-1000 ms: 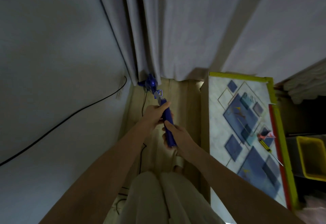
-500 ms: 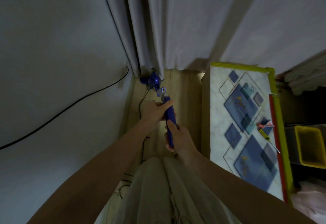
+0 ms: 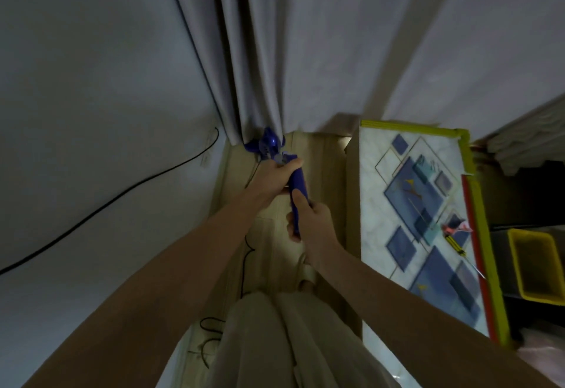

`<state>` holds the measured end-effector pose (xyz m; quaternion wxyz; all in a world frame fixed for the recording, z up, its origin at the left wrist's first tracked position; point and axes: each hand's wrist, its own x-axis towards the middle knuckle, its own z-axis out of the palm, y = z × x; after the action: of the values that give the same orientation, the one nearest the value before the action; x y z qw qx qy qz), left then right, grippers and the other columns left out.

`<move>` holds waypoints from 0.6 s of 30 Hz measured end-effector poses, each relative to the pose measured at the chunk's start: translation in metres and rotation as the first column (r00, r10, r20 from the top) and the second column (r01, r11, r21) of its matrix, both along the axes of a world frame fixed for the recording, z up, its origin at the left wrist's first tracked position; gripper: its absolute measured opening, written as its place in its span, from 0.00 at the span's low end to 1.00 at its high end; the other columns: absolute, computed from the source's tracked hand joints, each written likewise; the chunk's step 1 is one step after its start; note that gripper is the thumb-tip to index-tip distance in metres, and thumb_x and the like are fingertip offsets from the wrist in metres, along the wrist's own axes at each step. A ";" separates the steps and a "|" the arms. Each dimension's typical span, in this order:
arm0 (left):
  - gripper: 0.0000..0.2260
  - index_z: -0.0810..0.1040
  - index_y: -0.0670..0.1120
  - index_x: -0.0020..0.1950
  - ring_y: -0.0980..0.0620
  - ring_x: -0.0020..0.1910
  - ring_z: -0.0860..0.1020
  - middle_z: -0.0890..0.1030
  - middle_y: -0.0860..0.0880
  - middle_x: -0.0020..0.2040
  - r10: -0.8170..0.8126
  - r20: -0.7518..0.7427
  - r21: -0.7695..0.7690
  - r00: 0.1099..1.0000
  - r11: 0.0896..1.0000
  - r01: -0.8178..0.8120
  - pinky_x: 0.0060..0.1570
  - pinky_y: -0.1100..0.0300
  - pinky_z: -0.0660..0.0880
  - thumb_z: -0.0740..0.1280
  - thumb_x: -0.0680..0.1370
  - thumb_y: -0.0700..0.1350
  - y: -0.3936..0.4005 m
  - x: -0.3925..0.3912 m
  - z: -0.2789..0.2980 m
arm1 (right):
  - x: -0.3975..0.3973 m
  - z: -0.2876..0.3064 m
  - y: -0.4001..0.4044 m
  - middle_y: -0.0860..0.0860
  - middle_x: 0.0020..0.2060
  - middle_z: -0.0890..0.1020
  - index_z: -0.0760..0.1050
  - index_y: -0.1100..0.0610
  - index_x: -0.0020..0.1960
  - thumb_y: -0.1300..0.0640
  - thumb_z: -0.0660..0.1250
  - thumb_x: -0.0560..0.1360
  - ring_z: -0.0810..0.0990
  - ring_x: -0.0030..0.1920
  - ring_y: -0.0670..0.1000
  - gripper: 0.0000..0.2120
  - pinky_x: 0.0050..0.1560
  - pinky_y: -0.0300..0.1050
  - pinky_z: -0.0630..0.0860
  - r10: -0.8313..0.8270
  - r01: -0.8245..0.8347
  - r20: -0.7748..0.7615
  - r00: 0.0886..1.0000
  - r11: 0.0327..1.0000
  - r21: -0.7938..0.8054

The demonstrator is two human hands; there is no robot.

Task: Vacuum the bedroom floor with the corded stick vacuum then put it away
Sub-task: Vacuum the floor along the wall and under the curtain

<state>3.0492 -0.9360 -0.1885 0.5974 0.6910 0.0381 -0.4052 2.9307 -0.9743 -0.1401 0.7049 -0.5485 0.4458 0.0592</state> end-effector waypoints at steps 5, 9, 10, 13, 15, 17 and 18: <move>0.17 0.76 0.32 0.58 0.53 0.31 0.82 0.81 0.41 0.40 -0.032 -0.069 -0.046 0.997 0.999 0.029 0.30 0.64 0.76 0.67 0.79 0.45 -0.007 -0.028 0.013 | -0.023 0.017 0.004 0.51 0.35 0.74 0.71 0.55 0.47 0.50 0.60 0.81 0.72 0.32 0.46 0.09 0.31 0.39 0.71 -0.098 0.100 -0.024 0.995 0.989 0.105; 0.16 0.76 0.32 0.57 0.52 0.28 0.81 0.81 0.42 0.37 0.037 -0.101 -0.022 0.994 0.999 -0.040 0.28 0.62 0.76 0.69 0.78 0.44 -0.027 -0.029 0.021 | -0.022 0.020 -0.016 0.52 0.37 0.76 0.72 0.56 0.51 0.49 0.61 0.80 0.73 0.35 0.48 0.10 0.35 0.42 0.72 -0.121 0.120 -0.001 0.993 0.982 0.145; 0.16 0.76 0.32 0.58 0.51 0.28 0.81 0.81 0.42 0.37 0.045 -0.114 -0.017 0.993 0.999 -0.047 0.28 0.62 0.77 0.69 0.77 0.44 -0.032 -0.028 0.020 | -0.023 0.018 -0.022 0.53 0.38 0.76 0.72 0.56 0.52 0.48 0.62 0.80 0.74 0.35 0.48 0.10 0.35 0.42 0.72 -0.104 0.103 0.000 0.995 0.986 0.132; 0.15 0.77 0.33 0.57 0.52 0.28 0.81 0.82 0.42 0.37 0.018 -0.137 0.015 0.990 1.000 -0.016 0.27 0.62 0.76 0.69 0.77 0.44 -0.043 -0.024 0.012 | -0.024 0.008 -0.035 0.54 0.42 0.76 0.72 0.55 0.55 0.48 0.61 0.80 0.75 0.37 0.48 0.11 0.33 0.40 0.73 -0.072 0.074 -0.021 0.997 0.988 0.138; 0.15 0.77 0.33 0.56 0.52 0.29 0.82 0.82 0.42 0.38 -0.035 -0.143 0.031 0.989 0.999 0.040 0.28 0.62 0.77 0.69 0.77 0.45 -0.047 -0.019 0.003 | -0.020 -0.002 -0.039 0.53 0.42 0.76 0.71 0.54 0.54 0.48 0.61 0.80 0.75 0.38 0.48 0.09 0.34 0.40 0.73 -0.061 0.067 -0.043 0.997 0.984 0.165; 0.15 0.77 0.33 0.54 0.51 0.31 0.82 0.82 0.42 0.39 -0.069 -0.154 0.034 0.986 0.997 0.075 0.31 0.61 0.77 0.69 0.77 0.46 -0.051 -0.009 -0.004 | -0.011 -0.011 -0.045 0.53 0.42 0.75 0.70 0.54 0.52 0.48 0.59 0.81 0.75 0.39 0.48 0.09 0.36 0.41 0.73 -0.024 0.033 -0.057 0.998 0.986 0.163; 0.15 0.78 0.34 0.53 0.50 0.32 0.82 0.82 0.42 0.39 -0.073 -0.158 0.026 0.985 0.997 0.078 0.33 0.60 0.78 0.69 0.77 0.46 -0.053 -0.002 -0.006 | -0.005 -0.015 -0.048 0.54 0.43 0.75 0.70 0.54 0.51 0.48 0.59 0.81 0.75 0.39 0.49 0.09 0.36 0.42 0.73 -0.004 0.012 -0.054 0.999 0.988 0.155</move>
<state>3.0472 -0.9887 -0.1943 0.5656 0.6675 0.0652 -0.4799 2.9259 -1.0223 -0.1549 0.7336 -0.4882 0.4608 0.1055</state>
